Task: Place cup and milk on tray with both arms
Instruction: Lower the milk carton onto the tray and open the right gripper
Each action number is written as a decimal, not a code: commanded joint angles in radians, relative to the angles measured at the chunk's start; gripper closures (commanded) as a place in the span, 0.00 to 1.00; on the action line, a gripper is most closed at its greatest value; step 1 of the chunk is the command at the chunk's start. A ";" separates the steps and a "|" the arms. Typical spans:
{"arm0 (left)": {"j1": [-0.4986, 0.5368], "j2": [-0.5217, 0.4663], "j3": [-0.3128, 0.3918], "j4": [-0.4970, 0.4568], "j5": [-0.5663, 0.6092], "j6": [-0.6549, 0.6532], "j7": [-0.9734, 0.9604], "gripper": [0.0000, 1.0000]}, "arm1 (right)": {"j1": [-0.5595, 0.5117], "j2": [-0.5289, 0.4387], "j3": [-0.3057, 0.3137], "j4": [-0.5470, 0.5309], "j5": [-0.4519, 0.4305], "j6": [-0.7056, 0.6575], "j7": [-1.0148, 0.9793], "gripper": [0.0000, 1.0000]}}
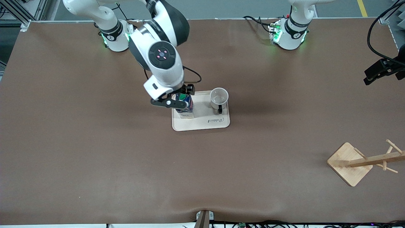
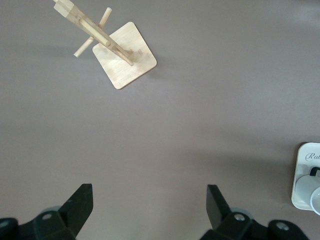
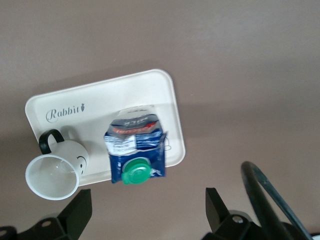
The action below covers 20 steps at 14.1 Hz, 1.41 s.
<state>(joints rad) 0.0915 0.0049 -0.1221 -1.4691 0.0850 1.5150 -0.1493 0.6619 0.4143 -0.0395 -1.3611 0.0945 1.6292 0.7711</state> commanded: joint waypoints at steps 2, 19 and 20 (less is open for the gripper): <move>-0.004 -0.017 -0.001 -0.011 -0.011 0.013 0.017 0.00 | -0.164 -0.078 0.013 0.005 -0.006 -0.070 -0.169 0.00; -0.006 -0.025 -0.002 -0.013 -0.005 0.034 0.011 0.00 | -0.703 -0.388 0.013 -0.222 -0.087 -0.058 -0.891 0.00; -0.006 -0.029 -0.002 -0.013 -0.005 0.031 0.013 0.00 | -0.705 -0.419 0.013 -0.231 -0.087 -0.068 -0.885 0.00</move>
<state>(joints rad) 0.0887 0.0036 -0.1280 -1.4691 0.0843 1.5466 -0.1492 -0.0261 0.0957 -0.0494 -1.5082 0.0225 1.5504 -0.1139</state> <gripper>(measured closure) 0.000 0.000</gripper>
